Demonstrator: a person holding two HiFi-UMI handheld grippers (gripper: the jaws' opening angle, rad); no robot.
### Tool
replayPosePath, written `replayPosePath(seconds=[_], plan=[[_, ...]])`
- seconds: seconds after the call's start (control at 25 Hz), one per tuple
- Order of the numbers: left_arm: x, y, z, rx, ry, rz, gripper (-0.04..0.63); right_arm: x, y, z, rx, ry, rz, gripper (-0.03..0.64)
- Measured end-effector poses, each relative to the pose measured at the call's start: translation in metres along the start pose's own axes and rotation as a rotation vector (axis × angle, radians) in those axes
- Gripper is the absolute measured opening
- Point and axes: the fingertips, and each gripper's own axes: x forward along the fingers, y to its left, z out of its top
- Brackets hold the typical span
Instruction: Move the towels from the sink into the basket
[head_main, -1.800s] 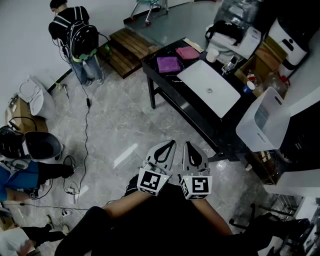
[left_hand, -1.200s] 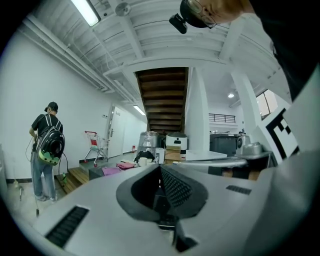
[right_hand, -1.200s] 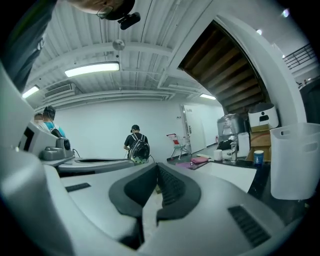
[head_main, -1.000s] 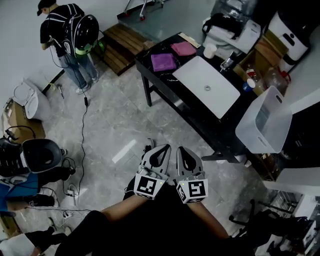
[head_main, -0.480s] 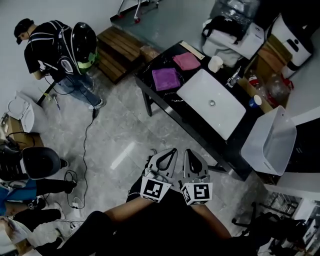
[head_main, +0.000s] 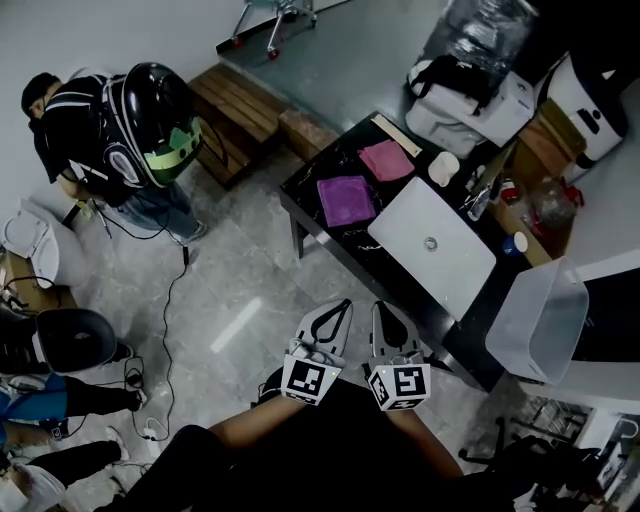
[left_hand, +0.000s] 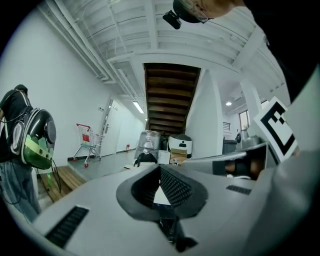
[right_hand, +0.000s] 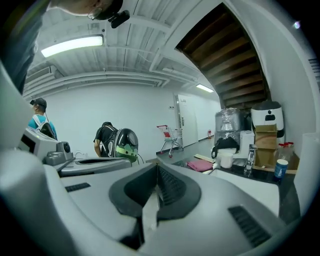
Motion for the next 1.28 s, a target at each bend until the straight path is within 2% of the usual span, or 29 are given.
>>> replayPosePath(seconds=[0.16, 0.32, 0.44, 0.6, 0.76, 0.88, 1.08, 1.28], plan=[[0.009, 0.034, -0.007, -0.048, 0.007, -0.004, 0.012, 0.027, 0.0, 0.002, -0.033, 0.031, -0.034, 0.02], [0.019, 0.052, -0.006, -0.006, 0.005, -0.033, 0.012, 0.051, 0.008, -0.006, -0.038, 0.073, -0.011, 0.02], [0.026, 0.058, -0.007, -0.017, 0.013, -0.036, 0.012, 0.065, 0.006, -0.008, -0.03, 0.093, 0.001, 0.02], [0.039, 0.068, -0.013, -0.042, 0.036, -0.027, 0.012, 0.087, -0.017, -0.011, 0.004, 0.108, -0.039, 0.021], [0.057, 0.084, -0.014, -0.035, 0.044, 0.002, 0.012, 0.112, -0.043, -0.013, -0.002, 0.117, -0.048, 0.021], [0.078, 0.105, -0.015, -0.031, 0.05, 0.038, 0.012, 0.142, -0.057, -0.013, 0.003, 0.121, -0.025, 0.021], [0.115, 0.135, -0.015, -0.079, 0.064, 0.075, 0.012, 0.195, -0.071, -0.017, -0.009, 0.131, 0.049, 0.021], [0.155, 0.152, -0.02, -0.063, 0.093, 0.1, 0.012, 0.249, -0.093, -0.045, 0.003, 0.217, 0.106, 0.023]])
